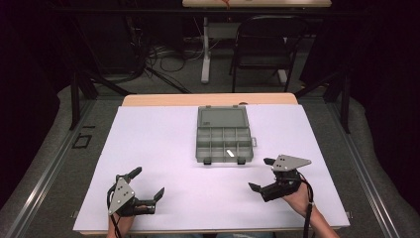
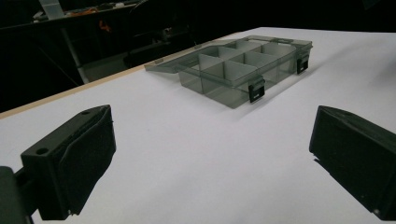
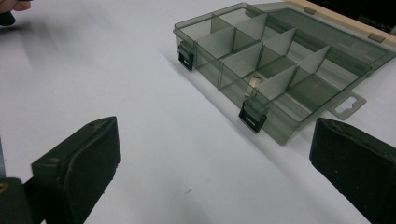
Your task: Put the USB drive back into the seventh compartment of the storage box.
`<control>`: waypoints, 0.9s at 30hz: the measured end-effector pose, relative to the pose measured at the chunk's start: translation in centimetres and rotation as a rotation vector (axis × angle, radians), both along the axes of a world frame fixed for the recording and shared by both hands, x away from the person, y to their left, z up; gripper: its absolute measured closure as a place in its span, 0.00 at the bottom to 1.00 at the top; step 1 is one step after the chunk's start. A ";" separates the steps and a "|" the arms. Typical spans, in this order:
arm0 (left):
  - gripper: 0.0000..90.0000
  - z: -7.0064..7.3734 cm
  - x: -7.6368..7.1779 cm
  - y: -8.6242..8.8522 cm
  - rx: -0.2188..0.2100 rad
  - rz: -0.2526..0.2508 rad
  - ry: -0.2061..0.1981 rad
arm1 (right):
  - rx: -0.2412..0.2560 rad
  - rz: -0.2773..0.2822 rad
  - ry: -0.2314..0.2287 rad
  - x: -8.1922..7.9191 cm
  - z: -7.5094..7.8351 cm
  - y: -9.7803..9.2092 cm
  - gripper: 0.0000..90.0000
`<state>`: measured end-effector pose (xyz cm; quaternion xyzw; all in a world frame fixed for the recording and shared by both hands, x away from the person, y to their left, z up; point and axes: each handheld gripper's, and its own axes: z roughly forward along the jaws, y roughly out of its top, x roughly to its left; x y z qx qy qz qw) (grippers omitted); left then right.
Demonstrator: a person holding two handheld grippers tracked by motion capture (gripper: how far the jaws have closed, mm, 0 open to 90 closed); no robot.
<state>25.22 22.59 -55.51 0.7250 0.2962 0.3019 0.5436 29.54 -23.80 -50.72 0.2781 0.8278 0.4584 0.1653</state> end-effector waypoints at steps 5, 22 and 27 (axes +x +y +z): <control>0.00 0.0 0.0 0.0 0.001 -0.002 0.001 | 0.007 -0.020 -0.001 -0.7 -0.6 -0.8 0.01; 0.00 -0.1 0.0 -0.1 0.009 -0.009 0.011 | 0.032 -0.072 -0.038 -2.7 -1.8 -2.5 0.00; 0.01 -0.1 0.0 -0.2 0.009 -0.011 0.011 | 0.028 -0.080 -0.032 -3.0 -2.0 -2.7 0.00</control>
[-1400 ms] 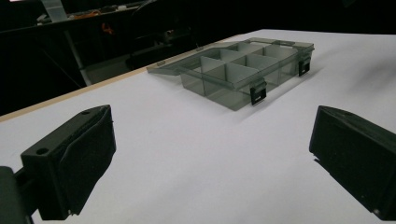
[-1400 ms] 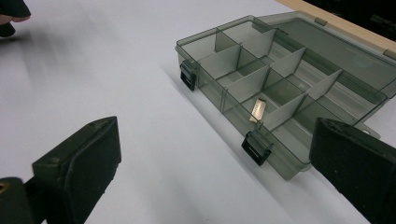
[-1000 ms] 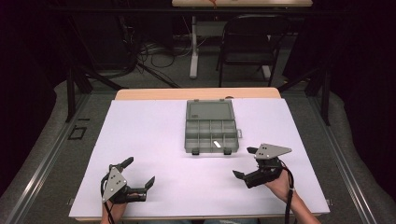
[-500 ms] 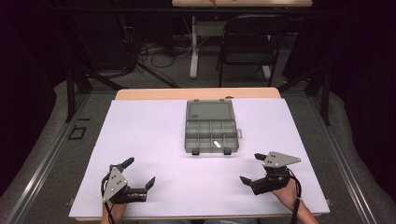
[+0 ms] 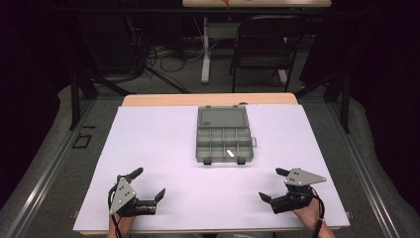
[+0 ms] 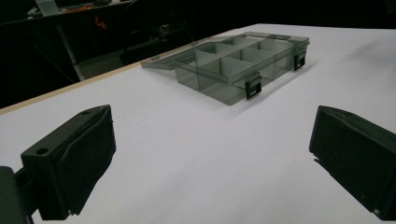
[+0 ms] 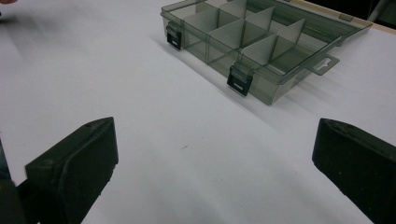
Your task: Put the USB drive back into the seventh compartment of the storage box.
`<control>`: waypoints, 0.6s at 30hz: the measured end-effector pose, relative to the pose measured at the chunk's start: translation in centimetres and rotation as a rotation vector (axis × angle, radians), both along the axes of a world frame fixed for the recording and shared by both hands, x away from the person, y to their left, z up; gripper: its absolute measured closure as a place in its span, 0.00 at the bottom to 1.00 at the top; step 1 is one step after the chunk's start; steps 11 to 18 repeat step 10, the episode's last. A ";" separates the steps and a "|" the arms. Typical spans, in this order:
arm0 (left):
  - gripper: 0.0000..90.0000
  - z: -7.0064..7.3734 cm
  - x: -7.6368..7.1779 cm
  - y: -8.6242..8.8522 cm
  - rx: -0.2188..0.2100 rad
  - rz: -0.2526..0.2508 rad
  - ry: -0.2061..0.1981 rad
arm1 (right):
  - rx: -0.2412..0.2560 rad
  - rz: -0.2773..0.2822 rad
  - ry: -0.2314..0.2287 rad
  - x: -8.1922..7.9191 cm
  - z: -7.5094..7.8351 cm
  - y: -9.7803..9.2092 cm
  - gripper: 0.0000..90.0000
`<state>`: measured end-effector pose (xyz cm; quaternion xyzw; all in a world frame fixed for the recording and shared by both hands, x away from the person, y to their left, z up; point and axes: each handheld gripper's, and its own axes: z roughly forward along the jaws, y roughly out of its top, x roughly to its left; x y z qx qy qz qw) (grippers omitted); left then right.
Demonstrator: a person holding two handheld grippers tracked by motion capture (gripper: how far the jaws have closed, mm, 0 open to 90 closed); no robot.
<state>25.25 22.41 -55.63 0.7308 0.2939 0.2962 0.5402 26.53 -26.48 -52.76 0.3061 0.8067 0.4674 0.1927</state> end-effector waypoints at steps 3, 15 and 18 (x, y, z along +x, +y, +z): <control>0.00 0.0 0.0 0.0 -0.001 0.000 0.000 | 0.009 -0.001 -0.004 -0.1 0.0 -0.1 0.00; 0.00 0.1 0.1 -0.1 0.002 -0.007 -0.005 | 0.023 -0.021 -0.011 0.5 -1.3 -0.6 0.00; 0.00 0.1 0.1 -0.1 0.002 -0.007 -0.005 | 0.023 -0.021 -0.011 0.5 -1.3 -0.6 0.00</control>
